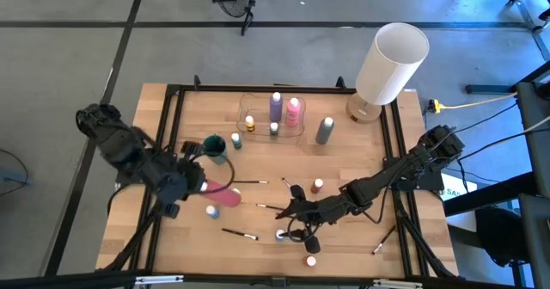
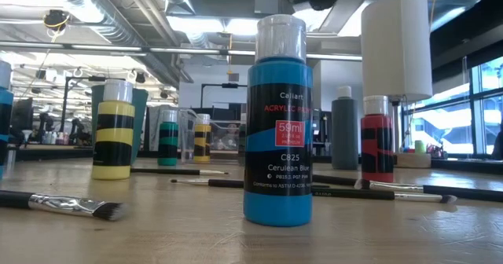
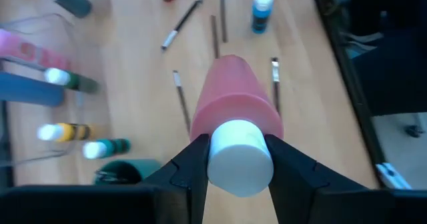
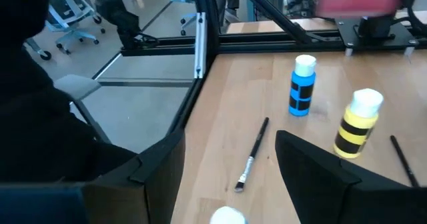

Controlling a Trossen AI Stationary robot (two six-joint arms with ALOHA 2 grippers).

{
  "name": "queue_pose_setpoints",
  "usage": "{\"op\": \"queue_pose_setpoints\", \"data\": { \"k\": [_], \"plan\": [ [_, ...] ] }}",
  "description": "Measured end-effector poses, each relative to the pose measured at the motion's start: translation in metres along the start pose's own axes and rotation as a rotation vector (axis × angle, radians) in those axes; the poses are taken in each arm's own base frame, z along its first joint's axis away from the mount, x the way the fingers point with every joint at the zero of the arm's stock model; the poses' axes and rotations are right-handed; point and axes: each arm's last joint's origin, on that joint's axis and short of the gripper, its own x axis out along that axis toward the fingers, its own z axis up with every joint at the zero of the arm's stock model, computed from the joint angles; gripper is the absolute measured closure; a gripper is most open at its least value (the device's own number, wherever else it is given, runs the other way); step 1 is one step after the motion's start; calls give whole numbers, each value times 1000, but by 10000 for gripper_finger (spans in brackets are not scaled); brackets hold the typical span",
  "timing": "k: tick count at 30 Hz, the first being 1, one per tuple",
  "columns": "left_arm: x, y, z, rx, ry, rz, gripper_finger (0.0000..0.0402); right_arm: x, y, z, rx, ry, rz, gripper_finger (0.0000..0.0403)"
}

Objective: Pick & Place Paint Supplies
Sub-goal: Put the pink paint bottle into the transparent bin

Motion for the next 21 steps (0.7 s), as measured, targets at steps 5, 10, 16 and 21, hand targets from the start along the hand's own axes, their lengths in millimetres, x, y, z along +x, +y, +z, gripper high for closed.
{"op": "queue_pose_setpoints", "data": {
  "k": [5,10,16,21],
  "plan": [
    [5,21,5,5,18,25,283,7,7,-7,4,-16,15,167],
    [9,42,8,18,35,45,283,15,9,-17,45,-12,19,167],
    [13,71,9,24,58,107,283,23,20,-20,66,-112,84,167],
    [14,98,7,59,89,178,283,18,46,-24,10,-175,176,166]
  ]
}}
